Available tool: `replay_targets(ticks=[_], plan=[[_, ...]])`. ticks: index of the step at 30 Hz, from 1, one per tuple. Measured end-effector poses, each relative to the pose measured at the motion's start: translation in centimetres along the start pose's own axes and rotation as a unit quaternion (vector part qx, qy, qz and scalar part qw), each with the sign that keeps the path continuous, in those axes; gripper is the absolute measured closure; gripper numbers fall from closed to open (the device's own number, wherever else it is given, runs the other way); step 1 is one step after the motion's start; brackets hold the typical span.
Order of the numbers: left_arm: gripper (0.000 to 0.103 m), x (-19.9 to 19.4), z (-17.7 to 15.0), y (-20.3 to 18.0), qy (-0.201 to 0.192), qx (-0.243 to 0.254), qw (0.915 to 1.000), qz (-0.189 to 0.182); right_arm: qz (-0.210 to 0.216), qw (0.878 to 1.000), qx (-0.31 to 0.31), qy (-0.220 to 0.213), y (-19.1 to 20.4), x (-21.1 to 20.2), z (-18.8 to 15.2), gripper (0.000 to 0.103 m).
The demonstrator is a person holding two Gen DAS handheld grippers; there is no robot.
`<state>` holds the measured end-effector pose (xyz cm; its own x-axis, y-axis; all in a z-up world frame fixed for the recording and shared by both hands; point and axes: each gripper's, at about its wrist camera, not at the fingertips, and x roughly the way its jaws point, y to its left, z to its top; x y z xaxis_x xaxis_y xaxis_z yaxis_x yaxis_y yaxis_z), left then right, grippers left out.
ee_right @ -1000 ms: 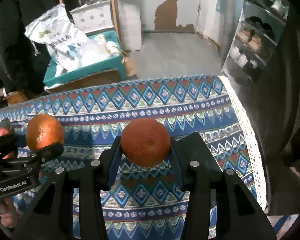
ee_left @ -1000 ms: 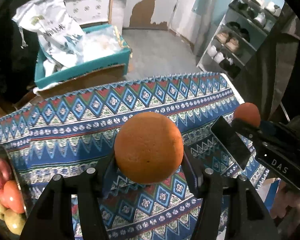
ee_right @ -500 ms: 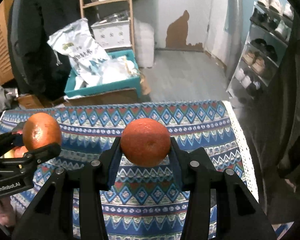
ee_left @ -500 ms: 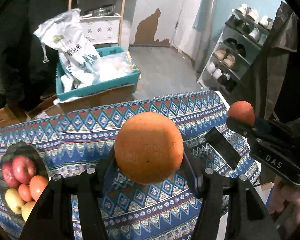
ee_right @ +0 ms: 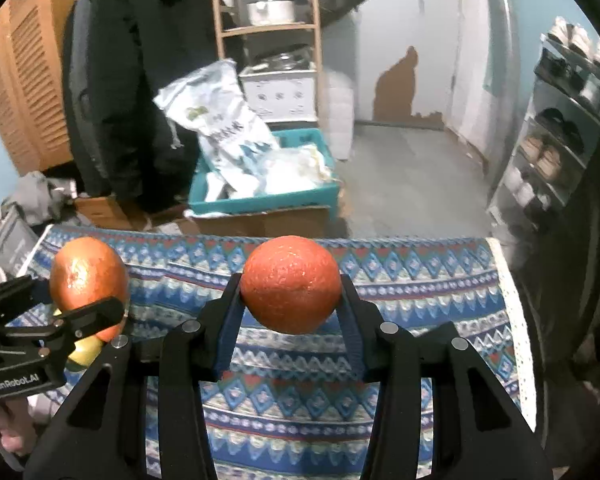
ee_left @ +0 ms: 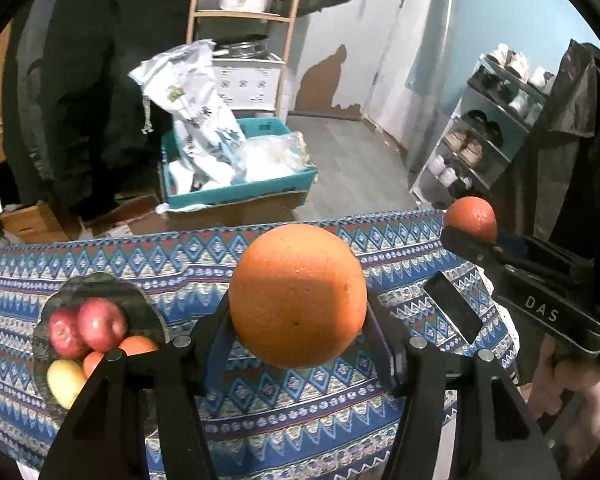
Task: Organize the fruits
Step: 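Lift both oranges and carry them over the glass plate with both tools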
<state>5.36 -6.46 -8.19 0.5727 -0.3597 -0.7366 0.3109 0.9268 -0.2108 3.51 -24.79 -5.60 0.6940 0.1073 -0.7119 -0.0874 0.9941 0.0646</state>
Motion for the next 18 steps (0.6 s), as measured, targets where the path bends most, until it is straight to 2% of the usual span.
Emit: replay_targets(ticks=[18], plan=[[0.042, -4.5, -2.7, 10.1, -0.021, -0.068, 0.9958, 0.057, 0.063, 0.996, -0.061, 0.007, 10.0, 2.6, 1.8, 0.059]])
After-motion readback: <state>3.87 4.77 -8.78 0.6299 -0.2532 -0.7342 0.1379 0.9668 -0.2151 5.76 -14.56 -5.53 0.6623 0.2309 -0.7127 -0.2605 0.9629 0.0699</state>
